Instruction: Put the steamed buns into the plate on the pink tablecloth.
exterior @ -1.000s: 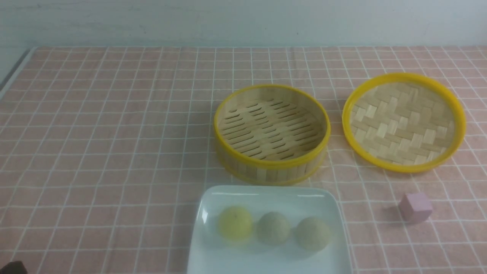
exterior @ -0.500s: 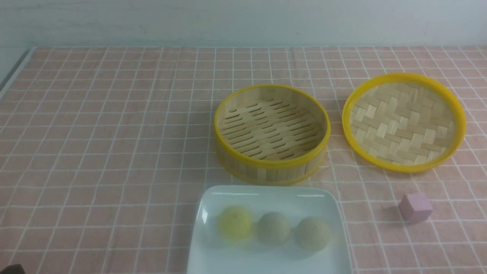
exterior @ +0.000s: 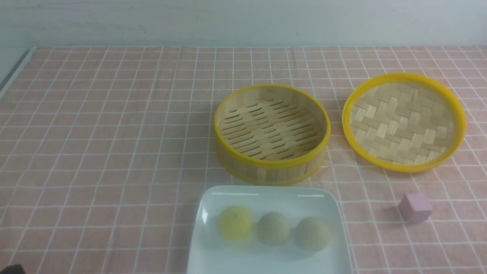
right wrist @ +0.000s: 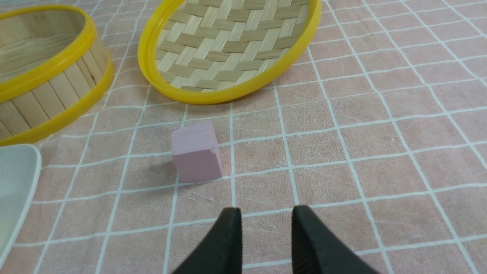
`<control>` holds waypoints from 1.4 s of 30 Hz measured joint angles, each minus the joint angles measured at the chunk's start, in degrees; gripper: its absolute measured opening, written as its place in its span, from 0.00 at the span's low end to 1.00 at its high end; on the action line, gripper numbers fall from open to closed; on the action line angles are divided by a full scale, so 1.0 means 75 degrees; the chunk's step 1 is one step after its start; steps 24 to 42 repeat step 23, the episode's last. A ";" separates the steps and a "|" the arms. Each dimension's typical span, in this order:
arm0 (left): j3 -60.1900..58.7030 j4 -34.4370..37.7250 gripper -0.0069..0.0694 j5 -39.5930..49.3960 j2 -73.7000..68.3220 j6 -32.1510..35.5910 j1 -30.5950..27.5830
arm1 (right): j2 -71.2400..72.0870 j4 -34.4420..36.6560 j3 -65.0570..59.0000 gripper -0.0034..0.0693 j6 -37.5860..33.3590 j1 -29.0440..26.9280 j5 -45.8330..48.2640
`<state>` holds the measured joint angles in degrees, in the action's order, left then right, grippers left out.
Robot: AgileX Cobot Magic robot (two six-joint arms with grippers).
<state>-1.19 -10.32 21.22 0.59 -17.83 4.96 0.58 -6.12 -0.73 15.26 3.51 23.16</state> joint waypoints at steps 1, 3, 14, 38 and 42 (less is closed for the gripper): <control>0.0000 0.0000 0.16 0.0000 0.0000 -0.0008 0.0000 | 0.0000 0.0000 0.0000 0.29 0.0000 0.0000 0.0000; 0.0000 0.0000 0.16 0.0000 0.0000 -0.0008 0.0000 | 0.0000 0.0000 0.0000 0.29 0.0000 0.0000 0.0000; 0.0000 -0.0002 0.16 0.0000 0.0000 -0.0008 0.0000 | 0.0000 0.0000 0.0000 0.31 0.0000 0.0000 0.0000; 0.0000 -0.0002 0.17 0.0002 0.0000 -0.0008 0.0000 | 0.0000 -0.0007 0.0000 0.32 0.0000 0.0000 0.0000; 0.0000 -0.0002 0.17 0.0002 0.0000 -0.0008 0.0000 | 0.0000 -0.0007 0.0000 0.32 0.0000 0.0000 0.0000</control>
